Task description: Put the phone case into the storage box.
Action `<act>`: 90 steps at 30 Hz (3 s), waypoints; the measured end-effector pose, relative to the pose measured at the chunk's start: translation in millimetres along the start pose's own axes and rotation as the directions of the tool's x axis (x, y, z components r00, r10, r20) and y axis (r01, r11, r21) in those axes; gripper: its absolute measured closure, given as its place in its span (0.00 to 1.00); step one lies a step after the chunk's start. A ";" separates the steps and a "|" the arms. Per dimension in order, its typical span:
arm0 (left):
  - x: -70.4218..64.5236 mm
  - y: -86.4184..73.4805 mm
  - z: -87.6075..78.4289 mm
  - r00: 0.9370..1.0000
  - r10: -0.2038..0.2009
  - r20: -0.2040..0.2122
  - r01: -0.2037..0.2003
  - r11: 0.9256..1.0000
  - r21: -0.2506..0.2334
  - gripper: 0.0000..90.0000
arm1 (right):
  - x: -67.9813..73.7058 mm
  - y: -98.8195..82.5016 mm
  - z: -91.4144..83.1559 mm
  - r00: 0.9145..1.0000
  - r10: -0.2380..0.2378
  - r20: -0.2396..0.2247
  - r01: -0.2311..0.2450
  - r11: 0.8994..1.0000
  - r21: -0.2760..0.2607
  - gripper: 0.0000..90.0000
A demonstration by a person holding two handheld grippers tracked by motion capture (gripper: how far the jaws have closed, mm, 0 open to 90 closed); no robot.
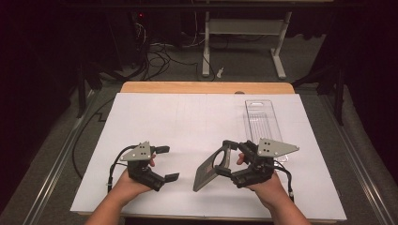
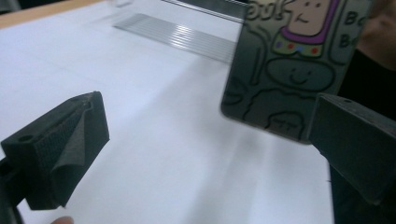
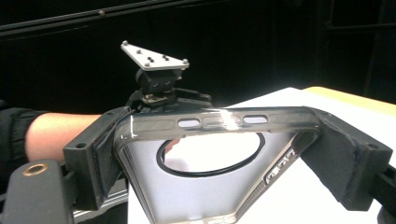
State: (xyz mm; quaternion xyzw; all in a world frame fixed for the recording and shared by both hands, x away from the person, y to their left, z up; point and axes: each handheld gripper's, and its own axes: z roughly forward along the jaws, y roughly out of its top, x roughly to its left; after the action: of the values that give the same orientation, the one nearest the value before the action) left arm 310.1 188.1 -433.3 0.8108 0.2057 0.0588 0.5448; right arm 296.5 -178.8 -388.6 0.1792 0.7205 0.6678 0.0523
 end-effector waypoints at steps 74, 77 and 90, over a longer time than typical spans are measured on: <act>12.4 -25.0 -26.0 0.947 -0.124 -0.297 0.100 0.991 -0.094 0.00 | 6.3 6.7 -63.6 0.888 -0.130 0.441 0.164 0.986 -0.040 0.15; 12.4 -25.2 -25.5 0.947 -0.118 -0.299 0.096 0.992 -0.087 0.00 | 6.9 8.8 -65.1 0.884 -0.131 0.450 0.170 0.984 -0.047 0.15; 11.0 -25.0 -24.7 0.945 -0.100 -0.311 0.077 0.993 -0.084 0.00 | 10.6 19.3 -72.1 0.871 -0.136 0.472 0.194 0.978 -0.077 0.15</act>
State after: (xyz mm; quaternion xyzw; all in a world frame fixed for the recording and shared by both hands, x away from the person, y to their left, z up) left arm 305.4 221.7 -447.6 0.7613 0.3237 0.1698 0.5355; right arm 267.6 -242.5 -360.5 0.2679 0.6573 0.6414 0.2910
